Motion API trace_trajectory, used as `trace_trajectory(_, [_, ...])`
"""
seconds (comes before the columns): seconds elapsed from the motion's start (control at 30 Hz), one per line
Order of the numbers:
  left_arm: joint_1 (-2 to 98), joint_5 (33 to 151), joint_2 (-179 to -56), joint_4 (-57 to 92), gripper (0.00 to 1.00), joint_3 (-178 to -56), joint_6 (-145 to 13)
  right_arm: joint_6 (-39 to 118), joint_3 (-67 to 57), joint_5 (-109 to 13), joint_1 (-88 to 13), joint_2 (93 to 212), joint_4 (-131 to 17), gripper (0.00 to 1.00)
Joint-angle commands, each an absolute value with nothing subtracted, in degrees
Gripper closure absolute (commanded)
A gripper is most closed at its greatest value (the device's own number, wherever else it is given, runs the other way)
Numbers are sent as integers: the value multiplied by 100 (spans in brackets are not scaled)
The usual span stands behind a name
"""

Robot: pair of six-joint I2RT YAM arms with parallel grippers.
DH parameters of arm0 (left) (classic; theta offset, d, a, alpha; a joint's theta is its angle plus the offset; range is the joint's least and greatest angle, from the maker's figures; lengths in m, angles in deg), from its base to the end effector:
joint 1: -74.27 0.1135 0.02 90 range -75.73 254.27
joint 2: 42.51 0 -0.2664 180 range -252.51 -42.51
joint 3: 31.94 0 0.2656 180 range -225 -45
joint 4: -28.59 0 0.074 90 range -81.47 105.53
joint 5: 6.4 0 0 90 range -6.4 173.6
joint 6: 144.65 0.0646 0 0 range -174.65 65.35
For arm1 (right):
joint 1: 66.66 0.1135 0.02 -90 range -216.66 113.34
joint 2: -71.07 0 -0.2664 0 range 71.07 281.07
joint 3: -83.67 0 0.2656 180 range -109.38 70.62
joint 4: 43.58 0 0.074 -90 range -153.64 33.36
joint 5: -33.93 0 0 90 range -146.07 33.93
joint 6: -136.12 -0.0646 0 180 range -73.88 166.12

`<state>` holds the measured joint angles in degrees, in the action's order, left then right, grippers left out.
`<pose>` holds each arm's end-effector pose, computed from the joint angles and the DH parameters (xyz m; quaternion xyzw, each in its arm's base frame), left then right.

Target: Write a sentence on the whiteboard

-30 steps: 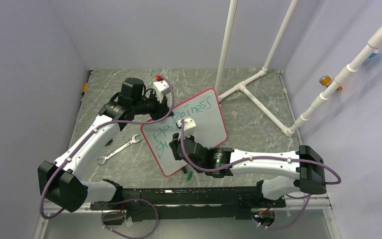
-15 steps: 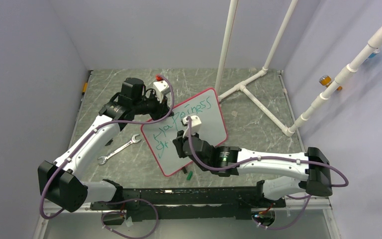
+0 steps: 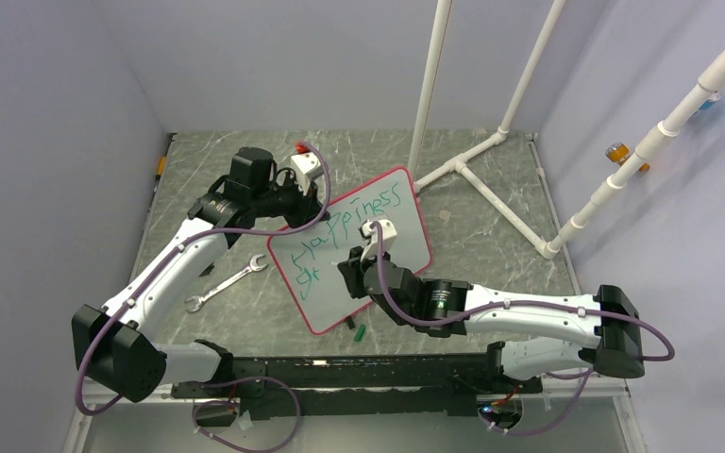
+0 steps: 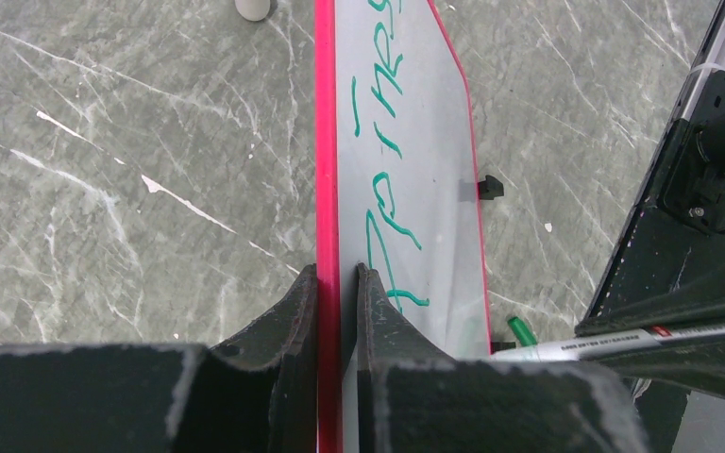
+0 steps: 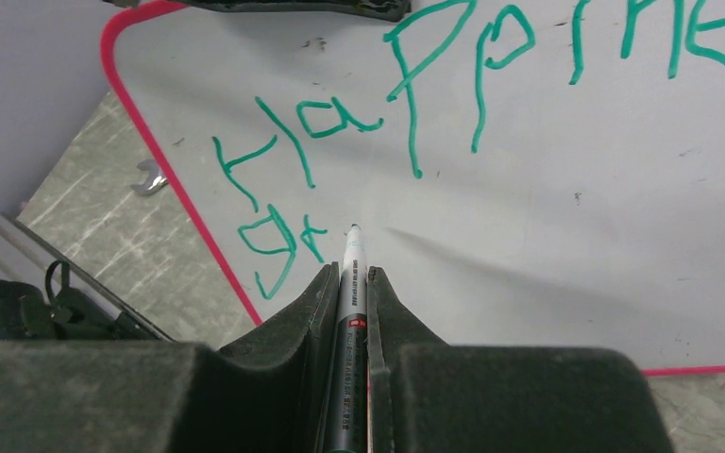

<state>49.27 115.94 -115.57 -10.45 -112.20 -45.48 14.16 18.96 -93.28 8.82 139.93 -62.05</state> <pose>0.2710 -0.1645 0.3338 0.3760 0.7626 -0.3053 0.4288 0.1142 0.2851 0.2945 -0.1280 0.7980 0.2667 0.5251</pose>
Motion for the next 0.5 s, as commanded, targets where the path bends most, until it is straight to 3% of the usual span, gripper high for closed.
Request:
trace_trajectory(0.0, [4932, 11309, -11440, -824, 100, -11330, -4240, 1483, 1971, -9328, 748, 13847, -5769, 100])
trace_trajectory(0.47, [4937, 11319, -11441, -843, 100, -11347, -4229, 1553, 2032, -9025, 511, 13961, -5467, 100])
